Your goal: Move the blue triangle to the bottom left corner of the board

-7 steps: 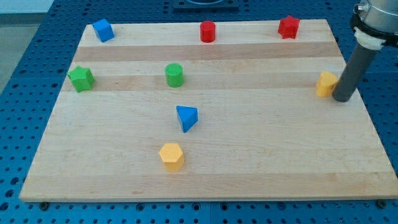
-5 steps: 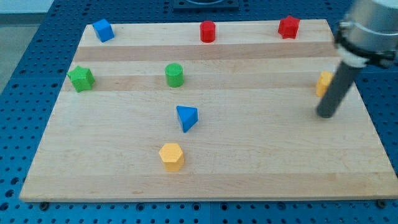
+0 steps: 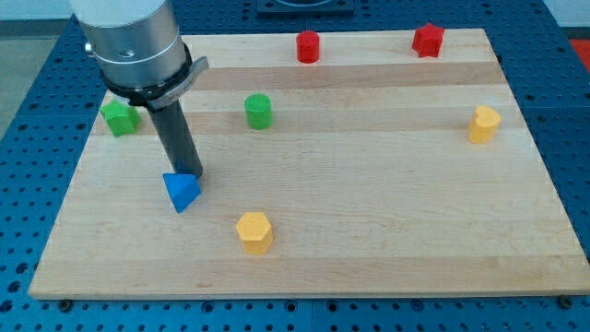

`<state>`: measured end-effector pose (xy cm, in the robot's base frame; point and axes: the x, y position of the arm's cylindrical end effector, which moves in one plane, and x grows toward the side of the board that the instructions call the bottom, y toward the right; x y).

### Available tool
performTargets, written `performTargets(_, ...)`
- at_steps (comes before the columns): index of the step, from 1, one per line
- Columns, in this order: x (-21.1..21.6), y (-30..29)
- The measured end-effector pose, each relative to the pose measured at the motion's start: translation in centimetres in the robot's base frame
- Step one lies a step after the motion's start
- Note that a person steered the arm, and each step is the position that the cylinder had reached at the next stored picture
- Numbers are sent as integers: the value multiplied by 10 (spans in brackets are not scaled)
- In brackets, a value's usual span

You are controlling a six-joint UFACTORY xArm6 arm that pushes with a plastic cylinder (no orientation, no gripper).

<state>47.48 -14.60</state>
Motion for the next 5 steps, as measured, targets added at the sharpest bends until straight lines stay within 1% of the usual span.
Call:
performTargets(1, 0, 23)
performTargets(2, 18, 12)
performTargets(3, 46, -59)
performTargets(4, 49, -70)
performTargets(5, 36, -52)
